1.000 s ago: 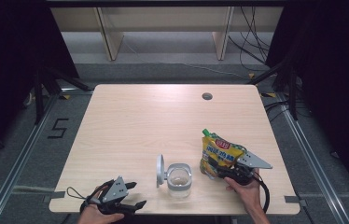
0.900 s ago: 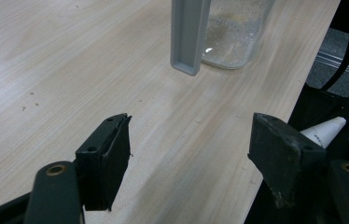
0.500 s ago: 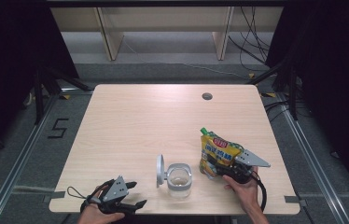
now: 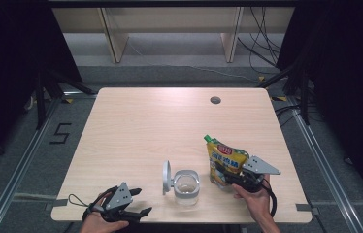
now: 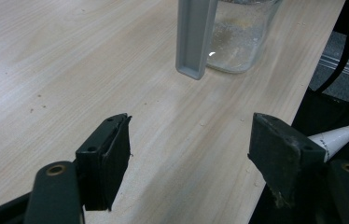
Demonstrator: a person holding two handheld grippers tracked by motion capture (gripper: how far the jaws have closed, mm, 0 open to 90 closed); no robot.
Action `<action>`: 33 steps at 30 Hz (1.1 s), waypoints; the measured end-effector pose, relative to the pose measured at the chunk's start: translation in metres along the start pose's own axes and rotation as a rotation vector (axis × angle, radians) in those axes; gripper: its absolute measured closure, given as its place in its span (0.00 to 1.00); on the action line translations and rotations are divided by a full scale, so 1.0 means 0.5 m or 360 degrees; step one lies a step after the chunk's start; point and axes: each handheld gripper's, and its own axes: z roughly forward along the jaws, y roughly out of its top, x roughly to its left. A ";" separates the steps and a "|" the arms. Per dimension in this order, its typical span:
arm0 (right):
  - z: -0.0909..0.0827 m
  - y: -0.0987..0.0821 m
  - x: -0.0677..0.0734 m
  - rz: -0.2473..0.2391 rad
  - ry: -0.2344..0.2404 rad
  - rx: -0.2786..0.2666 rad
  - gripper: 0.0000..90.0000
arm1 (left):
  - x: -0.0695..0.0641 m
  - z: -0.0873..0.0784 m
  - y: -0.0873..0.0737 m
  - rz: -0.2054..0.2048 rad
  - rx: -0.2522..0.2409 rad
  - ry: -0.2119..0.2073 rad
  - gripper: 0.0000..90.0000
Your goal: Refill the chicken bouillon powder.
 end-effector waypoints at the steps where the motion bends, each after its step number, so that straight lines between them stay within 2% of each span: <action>1: 0.000 0.000 0.000 0.0000 0.0000 0.0000 0.52 | 0.000 0.000 0.000 0.0000 0.0000 0.0000 0.32; 2: -0.004 0.002 0.003 -0.0022 -0.0021 0.0006 0.52 | 0.001 0.000 0.001 0.0001 0.0007 0.0010 0.32; 4: -0.009 0.008 0.008 -0.0015 0.0012 0.0010 0.52 | -0.001 0.003 0.000 -0.0031 -0.0011 0.0002 0.32; 5: -0.011 0.010 0.005 -0.0076 -0.0013 -0.0029 0.53 | -0.002 0.003 -0.001 -0.0031 -0.0014 0.0009 0.32; 7: -0.022 0.016 0.012 -0.0061 -0.0039 -0.0021 0.53 | -0.002 0.002 -0.001 -0.0025 -0.0015 0.0013 0.32; 8: -0.035 0.025 0.014 -0.0109 -0.0044 -0.0011 0.53 | -0.003 0.002 -0.001 -0.0028 -0.0034 0.0009 0.32; 9: -0.035 0.025 0.014 -0.0109 -0.0044 -0.0011 0.53 | -0.003 0.002 -0.001 -0.0028 -0.0034 0.0009 0.32; 10: -0.044 0.035 0.017 -0.0219 -0.0090 -0.0032 0.53 | -0.001 0.001 -0.001 0.0000 -0.0007 0.0033 0.32; 11: -0.044 0.035 0.017 -0.0219 -0.0090 -0.0032 0.53 | -0.002 -0.001 0.000 -0.0019 -0.0009 -0.0002 0.32; 12: -0.051 0.044 0.024 -0.0295 -0.0095 -0.0021 0.53 | -0.003 0.000 -0.002 -0.0025 -0.0032 0.0009 0.32; 14: -0.053 0.046 0.028 -0.0301 -0.0103 -0.0018 0.53 | -0.002 -0.002 -0.001 -0.0023 -0.0024 0.0010 0.32; 15: -0.058 0.050 0.033 -0.0337 -0.0117 -0.0003 0.53 | -0.002 -0.003 -0.001 -0.0023 -0.0027 0.0023 0.32; 16: -0.062 0.057 0.043 -0.0446 -0.0150 0.0035 0.53 | -0.001 -0.003 -0.004 -0.0025 -0.0041 0.0028 0.32; 17: -0.062 0.057 0.043 -0.0446 -0.0150 0.0035 0.53 | -0.001 -0.003 -0.004 -0.0025 -0.0041 0.0028 0.32; 18: -0.066 0.061 0.057 -0.0516 -0.0182 0.0075 0.54 | 0.000 -0.004 -0.005 -0.0027 -0.0036 0.0023 0.32; 19: -0.066 0.061 0.057 -0.0516 -0.0182 0.0075 0.54 | -0.001 -0.004 -0.004 -0.0032 -0.0039 0.0022 0.32; 21: -0.070 0.065 0.067 -0.0570 -0.0179 0.0081 0.55 | 0.000 -0.006 -0.003 -0.0028 -0.0029 0.0005 0.32; 22: -0.076 0.068 0.079 -0.0635 -0.0168 0.0100 0.55 | 0.000 -0.006 -0.003 -0.0029 -0.0031 0.0006 0.32; 23: -0.076 0.068 0.079 -0.0635 -0.0168 0.0100 0.55 | 0.000 -0.006 -0.003 -0.0029 -0.0028 0.0005 0.32; 24: -0.080 0.070 0.085 -0.0681 -0.0163 0.0114 0.56 | -0.001 -0.004 -0.005 -0.0033 -0.0057 0.0020 0.32; 27: -0.093 0.074 0.110 -0.0827 -0.0192 0.0152 0.56 | -0.002 -0.005 -0.005 -0.0038 -0.0045 0.0018 0.32; 29: -0.096 0.075 0.117 -0.0853 -0.0189 0.0164 0.56 | -0.001 -0.005 -0.005 -0.0032 -0.0036 0.0025 0.32; 31: -0.100 0.076 0.129 -0.0950 -0.0205 0.0200 0.56 | -0.001 -0.005 -0.005 -0.0032 -0.0038 0.0025 0.32; 32: -0.101 0.076 0.142 -0.1045 -0.0216 0.0231 0.56 | -0.001 -0.004 -0.005 -0.0034 -0.0042 0.0025 0.32; 33: -0.100 0.076 0.147 -0.1108 -0.0227 0.0256 0.56 | -0.001 -0.004 -0.005 -0.0034 -0.0042 0.0025 0.32</action>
